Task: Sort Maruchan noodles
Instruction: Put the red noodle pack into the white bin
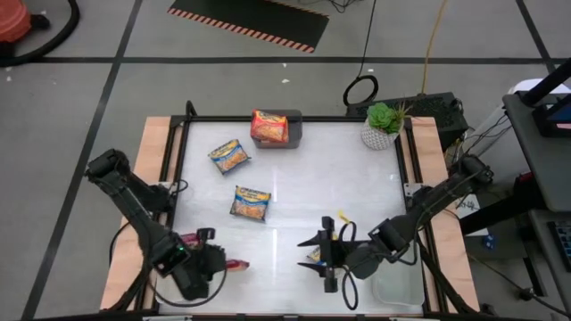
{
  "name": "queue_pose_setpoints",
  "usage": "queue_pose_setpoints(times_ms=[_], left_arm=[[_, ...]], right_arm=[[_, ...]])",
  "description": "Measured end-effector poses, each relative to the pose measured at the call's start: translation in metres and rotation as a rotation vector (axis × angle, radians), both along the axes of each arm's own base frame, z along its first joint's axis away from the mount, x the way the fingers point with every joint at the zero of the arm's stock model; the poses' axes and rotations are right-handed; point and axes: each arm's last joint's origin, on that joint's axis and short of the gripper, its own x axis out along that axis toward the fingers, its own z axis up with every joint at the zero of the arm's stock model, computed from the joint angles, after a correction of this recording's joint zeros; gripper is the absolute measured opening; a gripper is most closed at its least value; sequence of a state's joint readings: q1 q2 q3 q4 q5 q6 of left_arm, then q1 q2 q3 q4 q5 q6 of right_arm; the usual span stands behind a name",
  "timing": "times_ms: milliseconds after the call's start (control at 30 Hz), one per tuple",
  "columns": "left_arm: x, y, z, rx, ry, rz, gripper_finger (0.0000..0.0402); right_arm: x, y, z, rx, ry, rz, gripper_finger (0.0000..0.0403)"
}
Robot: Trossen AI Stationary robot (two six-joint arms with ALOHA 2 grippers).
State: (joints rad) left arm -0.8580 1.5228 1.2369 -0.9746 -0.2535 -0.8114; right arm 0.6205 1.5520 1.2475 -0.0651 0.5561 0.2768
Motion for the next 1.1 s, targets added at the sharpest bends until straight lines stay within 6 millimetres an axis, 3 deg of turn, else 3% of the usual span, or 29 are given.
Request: queue_pose_setpoints(times_ms=[233,600,933,1100], left_arm=[[-0.028,-0.016,0.009,-0.055,-0.045,0.04,0.0131],[-0.082,-0.045,0.009,-0.089,-0.07,-0.034,0.0131],[-0.113,-0.031,0.004,0.082,0.072,0.003,0.0131],[-0.121,-0.031,0.003,0.074,0.145,0.023,0.0131]], right_arm=[[-0.004,-0.002,-0.007,-0.021,0.011,-0.019,0.0208],[-0.003,-0.002,-0.006,-0.001,0.008,-0.024,0.0208],[-0.002,-0.002,-0.003,0.019,-0.021,-0.023,0.0208],[-0.002,-0.002,-0.004,0.018,-0.019,-0.022,0.0208]])
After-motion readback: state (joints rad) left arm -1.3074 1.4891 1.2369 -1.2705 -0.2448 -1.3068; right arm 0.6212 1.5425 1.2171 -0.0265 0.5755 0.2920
